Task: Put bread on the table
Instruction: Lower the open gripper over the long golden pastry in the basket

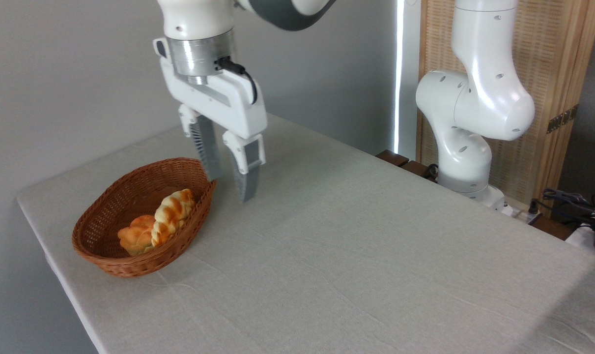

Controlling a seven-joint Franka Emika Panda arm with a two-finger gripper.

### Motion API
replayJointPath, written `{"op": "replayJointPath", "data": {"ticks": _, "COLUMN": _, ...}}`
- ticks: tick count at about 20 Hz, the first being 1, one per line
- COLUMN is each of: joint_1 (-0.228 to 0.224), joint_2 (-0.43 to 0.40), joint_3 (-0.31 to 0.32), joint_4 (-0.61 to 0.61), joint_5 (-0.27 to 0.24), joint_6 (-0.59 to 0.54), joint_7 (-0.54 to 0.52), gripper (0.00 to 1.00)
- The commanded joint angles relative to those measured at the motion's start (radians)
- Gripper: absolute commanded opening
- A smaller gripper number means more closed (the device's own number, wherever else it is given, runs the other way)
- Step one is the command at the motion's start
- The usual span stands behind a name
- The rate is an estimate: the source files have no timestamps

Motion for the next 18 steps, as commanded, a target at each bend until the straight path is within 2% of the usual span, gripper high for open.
{"op": "replayJointPath", "data": {"ticks": 1, "joint_1": -0.011, "joint_2": 0.045, "joint_3": -0.044, "joint_4": -0.004, "joint_5": -0.057, "joint_6": 0.113, "joint_7": -0.149, "gripper": 1.00}}
{"op": "replayJointPath", "data": {"ticks": 4, "joint_1": -0.011, "joint_2": 0.086, "joint_3": -0.100, "joint_4": -0.004, "joint_5": -0.059, "joint_6": 0.165, "joint_7": -0.239, "gripper": 1.00}}
{"op": "replayJointPath", "data": {"ticks": 7, "joint_1": -0.011, "joint_2": 0.140, "joint_3": -0.148, "joint_4": -0.004, "joint_5": -0.059, "joint_6": 0.274, "joint_7": -0.339, "gripper": 1.00}}
{"op": "replayJointPath", "data": {"ticks": 11, "joint_1": -0.011, "joint_2": 0.198, "joint_3": -0.183, "joint_4": 0.004, "joint_5": -0.070, "joint_6": 0.346, "joint_7": -0.413, "gripper": 1.00}}
{"op": "replayJointPath", "data": {"ticks": 13, "joint_1": -0.011, "joint_2": 0.227, "joint_3": -0.208, "joint_4": 0.004, "joint_5": -0.068, "joint_6": 0.408, "joint_7": -0.434, "gripper": 1.00}}
{"op": "replayJointPath", "data": {"ticks": 18, "joint_1": -0.011, "joint_2": 0.249, "joint_3": -0.215, "joint_4": 0.004, "joint_5": -0.070, "joint_6": 0.414, "joint_7": -0.437, "gripper": 1.00}}
